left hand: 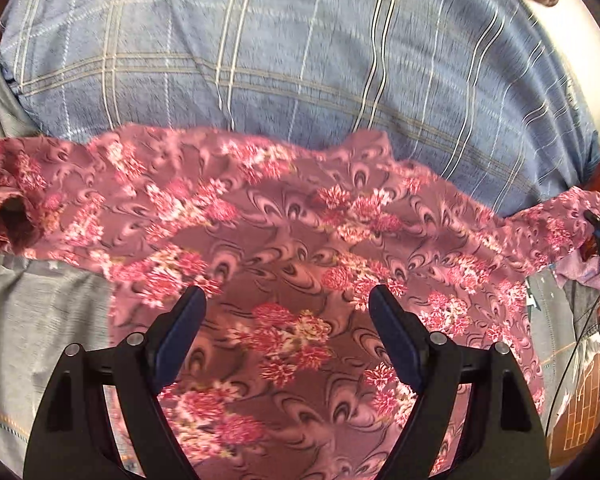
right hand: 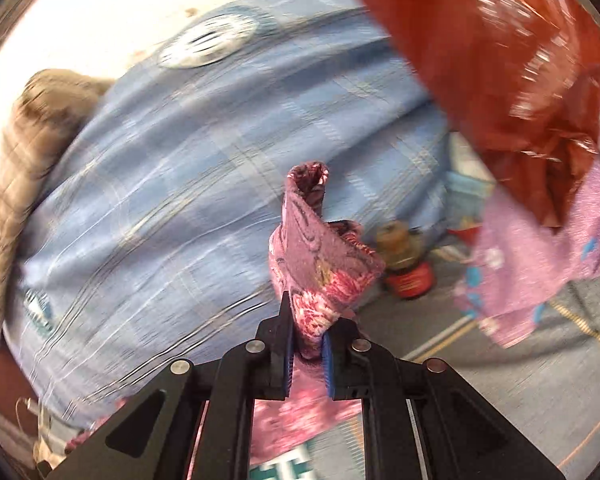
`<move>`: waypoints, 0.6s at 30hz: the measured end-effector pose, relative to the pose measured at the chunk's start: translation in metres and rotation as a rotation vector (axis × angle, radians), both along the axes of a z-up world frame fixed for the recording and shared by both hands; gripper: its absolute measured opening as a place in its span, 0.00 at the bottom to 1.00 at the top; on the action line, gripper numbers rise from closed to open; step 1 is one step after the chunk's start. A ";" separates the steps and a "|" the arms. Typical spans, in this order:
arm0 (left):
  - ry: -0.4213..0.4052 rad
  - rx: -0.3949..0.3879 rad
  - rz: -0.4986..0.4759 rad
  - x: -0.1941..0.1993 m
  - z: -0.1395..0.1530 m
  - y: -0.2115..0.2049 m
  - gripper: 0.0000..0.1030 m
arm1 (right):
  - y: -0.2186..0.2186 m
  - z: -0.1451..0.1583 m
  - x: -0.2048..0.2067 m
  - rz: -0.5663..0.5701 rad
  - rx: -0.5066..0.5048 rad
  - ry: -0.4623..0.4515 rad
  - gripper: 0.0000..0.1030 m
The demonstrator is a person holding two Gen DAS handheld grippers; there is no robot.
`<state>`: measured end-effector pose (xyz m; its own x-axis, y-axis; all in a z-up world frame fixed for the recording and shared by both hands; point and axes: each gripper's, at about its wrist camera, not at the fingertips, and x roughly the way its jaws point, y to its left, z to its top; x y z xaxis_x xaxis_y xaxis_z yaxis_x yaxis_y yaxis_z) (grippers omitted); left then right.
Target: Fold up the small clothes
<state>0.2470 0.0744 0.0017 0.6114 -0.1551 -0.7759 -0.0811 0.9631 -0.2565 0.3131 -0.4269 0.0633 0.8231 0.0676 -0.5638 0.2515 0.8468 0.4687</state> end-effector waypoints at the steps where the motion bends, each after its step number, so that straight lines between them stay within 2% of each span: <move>1: -0.007 -0.005 -0.002 0.001 0.001 0.000 0.81 | 0.016 0.002 0.002 0.020 -0.005 -0.001 0.10; 4: -0.005 -0.042 0.004 0.005 -0.001 0.002 0.81 | 0.056 0.010 0.003 0.074 -0.019 -0.010 0.10; 12: 0.026 -0.025 0.018 0.010 -0.011 0.008 0.81 | 0.178 0.020 -0.002 0.292 -0.005 -0.032 0.10; 18: 0.033 -0.052 0.056 0.009 -0.011 0.027 0.81 | 0.278 0.007 0.006 0.474 0.026 -0.024 0.10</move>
<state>0.2563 0.1012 -0.0092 0.5944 -0.1620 -0.7877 -0.1439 0.9423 -0.3024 0.3187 -0.1490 0.0703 0.7106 0.4531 -0.5382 -0.1713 0.8534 0.4922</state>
